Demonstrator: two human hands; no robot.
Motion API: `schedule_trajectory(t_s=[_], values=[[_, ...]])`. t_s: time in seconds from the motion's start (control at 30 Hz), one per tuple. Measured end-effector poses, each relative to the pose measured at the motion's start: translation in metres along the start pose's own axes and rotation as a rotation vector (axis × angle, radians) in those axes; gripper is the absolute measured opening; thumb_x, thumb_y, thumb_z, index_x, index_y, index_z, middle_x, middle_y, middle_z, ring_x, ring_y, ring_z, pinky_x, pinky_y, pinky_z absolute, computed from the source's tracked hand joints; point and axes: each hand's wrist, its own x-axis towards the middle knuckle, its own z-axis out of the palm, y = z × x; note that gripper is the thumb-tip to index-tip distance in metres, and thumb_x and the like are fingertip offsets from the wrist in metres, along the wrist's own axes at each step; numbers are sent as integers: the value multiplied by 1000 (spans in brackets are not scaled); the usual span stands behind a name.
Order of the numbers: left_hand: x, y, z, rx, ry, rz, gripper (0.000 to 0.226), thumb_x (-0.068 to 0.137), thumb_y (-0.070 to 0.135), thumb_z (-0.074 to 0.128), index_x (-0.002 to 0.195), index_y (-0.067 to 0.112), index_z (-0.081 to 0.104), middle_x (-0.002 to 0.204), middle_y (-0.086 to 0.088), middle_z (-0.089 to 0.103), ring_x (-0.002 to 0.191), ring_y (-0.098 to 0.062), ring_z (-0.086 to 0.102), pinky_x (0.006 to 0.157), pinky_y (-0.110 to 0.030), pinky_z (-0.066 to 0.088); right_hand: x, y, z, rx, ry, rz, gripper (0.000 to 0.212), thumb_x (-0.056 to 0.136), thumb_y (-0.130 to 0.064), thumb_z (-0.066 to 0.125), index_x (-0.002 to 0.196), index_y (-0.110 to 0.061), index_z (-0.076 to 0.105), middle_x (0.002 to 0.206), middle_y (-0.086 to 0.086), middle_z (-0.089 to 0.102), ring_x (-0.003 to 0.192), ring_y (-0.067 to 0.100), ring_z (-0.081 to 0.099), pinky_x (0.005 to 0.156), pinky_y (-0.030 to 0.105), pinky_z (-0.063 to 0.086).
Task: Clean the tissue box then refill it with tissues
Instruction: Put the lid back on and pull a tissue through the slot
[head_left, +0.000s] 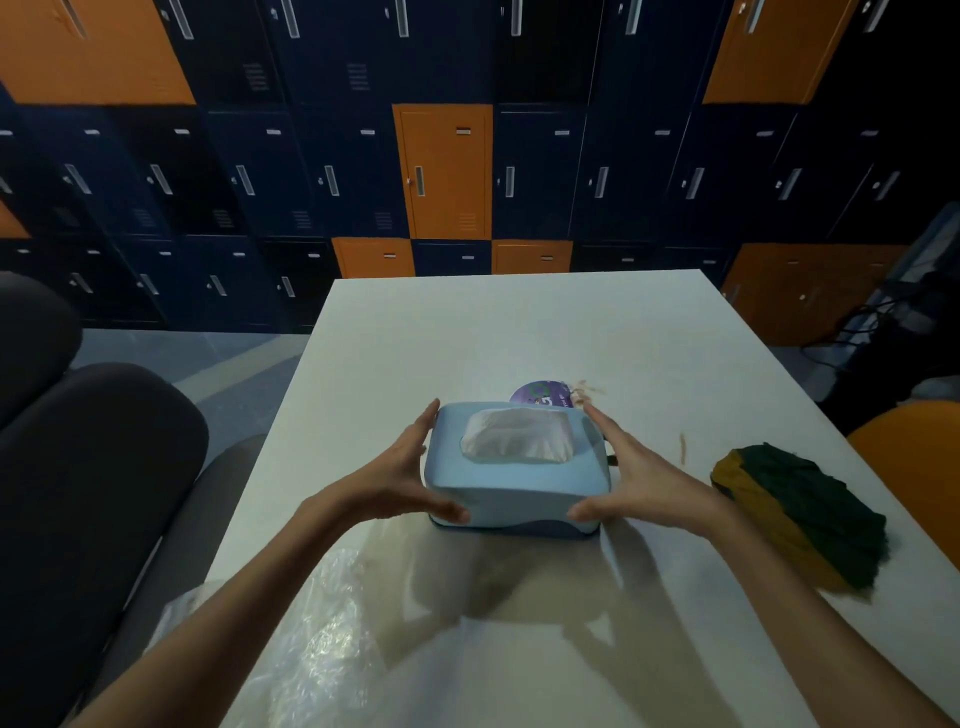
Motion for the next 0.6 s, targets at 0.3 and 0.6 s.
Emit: schedule_trajectory(t_s=[0.3,0.6], values=[[24,9,6,-136,167,17,134,51,32,89,156,26,6,145,16,28,126,-12,40,97,-24,39,32,-14,-3,178,56,18,111,64,-13,75,149,-43,9,143,-8,29,117,20,44,92,35,50],[37,11,0,-137,147,-34,129,62,31,89,156,29,0,150,10,26,126,-19,39,97,-28,39,51,-21,2,105,68,75,117,69,1,65,149,-40,-10,151,-3,13,123,24,31,73,26,48]])
